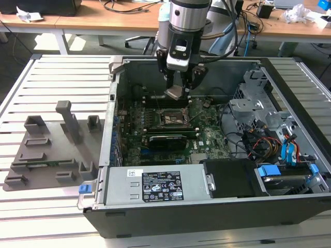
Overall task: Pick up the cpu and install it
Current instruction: 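Place the cpu into insertion slot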
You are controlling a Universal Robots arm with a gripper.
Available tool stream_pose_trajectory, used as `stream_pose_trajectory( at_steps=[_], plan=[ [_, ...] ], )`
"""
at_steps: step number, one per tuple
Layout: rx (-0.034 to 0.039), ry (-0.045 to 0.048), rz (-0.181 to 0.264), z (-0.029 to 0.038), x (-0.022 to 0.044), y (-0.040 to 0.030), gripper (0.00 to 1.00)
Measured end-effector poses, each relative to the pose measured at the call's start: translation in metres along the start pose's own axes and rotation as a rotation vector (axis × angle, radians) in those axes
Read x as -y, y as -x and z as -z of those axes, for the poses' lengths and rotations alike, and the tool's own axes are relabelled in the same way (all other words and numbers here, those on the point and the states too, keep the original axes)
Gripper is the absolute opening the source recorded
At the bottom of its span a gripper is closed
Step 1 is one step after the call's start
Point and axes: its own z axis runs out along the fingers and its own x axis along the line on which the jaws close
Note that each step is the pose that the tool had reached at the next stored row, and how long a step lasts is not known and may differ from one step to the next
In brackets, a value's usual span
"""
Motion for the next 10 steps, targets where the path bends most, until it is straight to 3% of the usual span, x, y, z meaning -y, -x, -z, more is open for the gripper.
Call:
stream_pose_trajectory(
  at_steps=[10],
  plan=[
    [-0.0036,-0.0016,-0.087,0.0000,0.0000,0.0000,0.55]
  ],
)
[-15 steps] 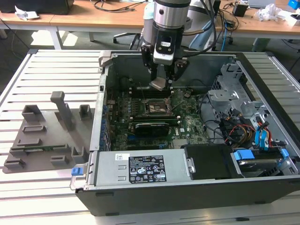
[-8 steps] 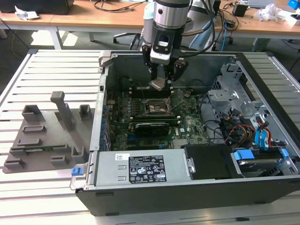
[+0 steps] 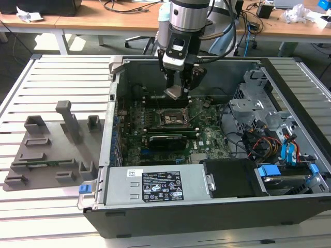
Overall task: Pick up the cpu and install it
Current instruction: 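Place the cpu into insertion slot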
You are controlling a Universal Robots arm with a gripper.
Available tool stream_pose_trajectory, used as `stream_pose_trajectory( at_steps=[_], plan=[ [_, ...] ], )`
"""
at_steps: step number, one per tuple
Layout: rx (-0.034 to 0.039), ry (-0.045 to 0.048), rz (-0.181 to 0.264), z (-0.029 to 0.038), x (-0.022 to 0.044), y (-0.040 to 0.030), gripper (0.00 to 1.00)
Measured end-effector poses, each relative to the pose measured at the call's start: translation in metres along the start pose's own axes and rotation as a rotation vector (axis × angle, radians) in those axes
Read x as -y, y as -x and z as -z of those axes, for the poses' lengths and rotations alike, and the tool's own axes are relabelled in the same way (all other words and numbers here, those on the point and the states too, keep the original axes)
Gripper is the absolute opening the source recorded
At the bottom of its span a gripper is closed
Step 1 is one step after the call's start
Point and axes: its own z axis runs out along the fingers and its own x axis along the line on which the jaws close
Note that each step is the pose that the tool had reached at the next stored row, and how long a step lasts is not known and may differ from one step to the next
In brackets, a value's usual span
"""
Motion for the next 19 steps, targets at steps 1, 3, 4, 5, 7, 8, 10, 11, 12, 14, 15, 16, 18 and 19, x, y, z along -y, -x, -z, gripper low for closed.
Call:
stream_pose_trajectory(
  at_steps=[1,3,4,5,7,8,10,11,12,14,15,16,18,19],
  plan=[
    [-0.0003,-0.0001,-0.007,0.0000,0.0000,0.0000,0.55],
    [-0.0009,-0.0004,-0.021,0.0000,0.0000,0.0000,0.55],
    [-0.0011,-0.0005,-0.028,0.0000,0.0000,0.0000,0.55],
    [-0.0016,-0.0008,-0.040,0.0000,0.0000,0.0000,0.55],
    [-0.0025,-0.0013,-0.065,0.0000,0.0000,0.0000,0.55],
    [-0.0028,-0.0014,-0.072,0.0000,0.0000,0.0000,0.55],
    [-0.0034,-0.0017,-0.087,0.0000,0.0000,0.0000,0.55],
    [-0.0038,-0.0019,-0.096,0.0000,0.0000,0.0000,0.55],
    [-0.0043,-0.0021,-0.107,0.0000,0.0000,0.0000,0.55],
    [-0.0056,-0.0025,-0.135,0.0000,0.0000,0.0000,0.55],
    [-0.0060,-0.0025,-0.143,0.0000,0.0000,0.0000,0.55],
    [-0.0062,-0.0027,-0.150,0.0000,0.0000,0.0000,0.55],
    [-0.0074,-0.0030,-0.173,0.0000,0.0000,0.0000,0.55],
    [-0.0077,-0.0032,-0.181,0.0000,0.0000,0.0000,0.55]
  ],
)
